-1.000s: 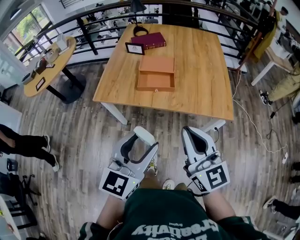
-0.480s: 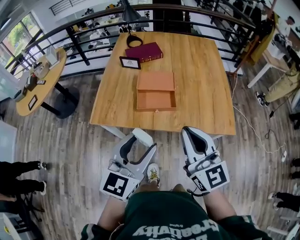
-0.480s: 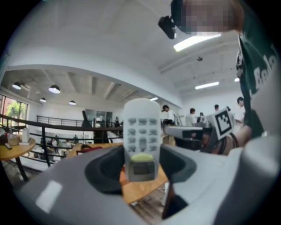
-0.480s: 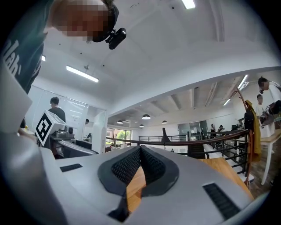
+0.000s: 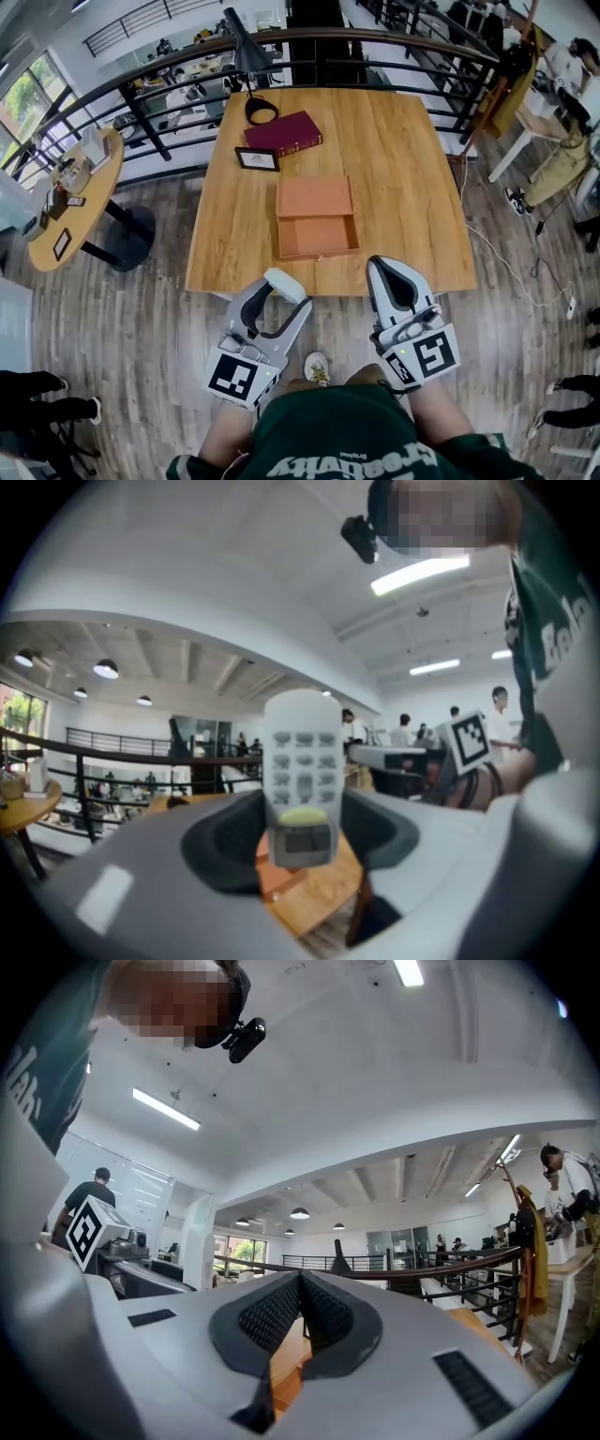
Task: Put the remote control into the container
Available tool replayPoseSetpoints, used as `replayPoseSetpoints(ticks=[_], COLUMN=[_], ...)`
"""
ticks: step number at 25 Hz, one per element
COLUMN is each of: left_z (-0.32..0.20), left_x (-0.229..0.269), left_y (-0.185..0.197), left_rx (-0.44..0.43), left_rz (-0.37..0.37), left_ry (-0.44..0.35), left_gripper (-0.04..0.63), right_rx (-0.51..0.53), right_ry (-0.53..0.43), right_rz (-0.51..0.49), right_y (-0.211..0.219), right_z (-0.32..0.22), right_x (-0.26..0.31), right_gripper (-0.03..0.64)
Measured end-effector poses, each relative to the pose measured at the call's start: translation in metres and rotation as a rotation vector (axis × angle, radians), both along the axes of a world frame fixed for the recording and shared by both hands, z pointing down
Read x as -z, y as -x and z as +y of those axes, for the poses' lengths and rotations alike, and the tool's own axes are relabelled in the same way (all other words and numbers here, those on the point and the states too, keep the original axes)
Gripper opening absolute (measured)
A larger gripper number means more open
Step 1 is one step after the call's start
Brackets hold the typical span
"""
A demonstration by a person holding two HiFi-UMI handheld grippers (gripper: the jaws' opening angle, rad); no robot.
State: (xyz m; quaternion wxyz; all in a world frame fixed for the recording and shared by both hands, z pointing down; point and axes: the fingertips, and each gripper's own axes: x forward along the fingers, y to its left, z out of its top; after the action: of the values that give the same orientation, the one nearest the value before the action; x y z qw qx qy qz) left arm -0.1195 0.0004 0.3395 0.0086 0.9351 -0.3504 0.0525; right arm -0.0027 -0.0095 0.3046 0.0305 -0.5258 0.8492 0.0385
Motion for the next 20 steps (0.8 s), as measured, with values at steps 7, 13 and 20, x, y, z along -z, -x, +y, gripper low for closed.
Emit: replayPoseSetpoints(ticks=[7, 13, 20], left_z=[-0.02, -0.033, -0.057], left_x=[-0.004, -0.011, -0.023], left_y=[0.007, -0.003, -0.018], left_rx=[-0.024, -0.042, -0.028], left_rz=[0.014, 0.005, -0.015], left_ry=[0.005, 0.022, 0.051], left_gripper=[0.245, 0.245, 0.245], right_rx=[-0.049, -0.053, -0.009], right_ry=[0.038, 0.034, -0.001], right_rz=[0.011, 0.025, 0.031], right_y=[0.0, -0.008, -0.015], right_z=[-0.011, -0.023, -0.054], right_x=[-0.015, -0.017, -0.02], right_gripper=[0.017, 0.017, 0.017])
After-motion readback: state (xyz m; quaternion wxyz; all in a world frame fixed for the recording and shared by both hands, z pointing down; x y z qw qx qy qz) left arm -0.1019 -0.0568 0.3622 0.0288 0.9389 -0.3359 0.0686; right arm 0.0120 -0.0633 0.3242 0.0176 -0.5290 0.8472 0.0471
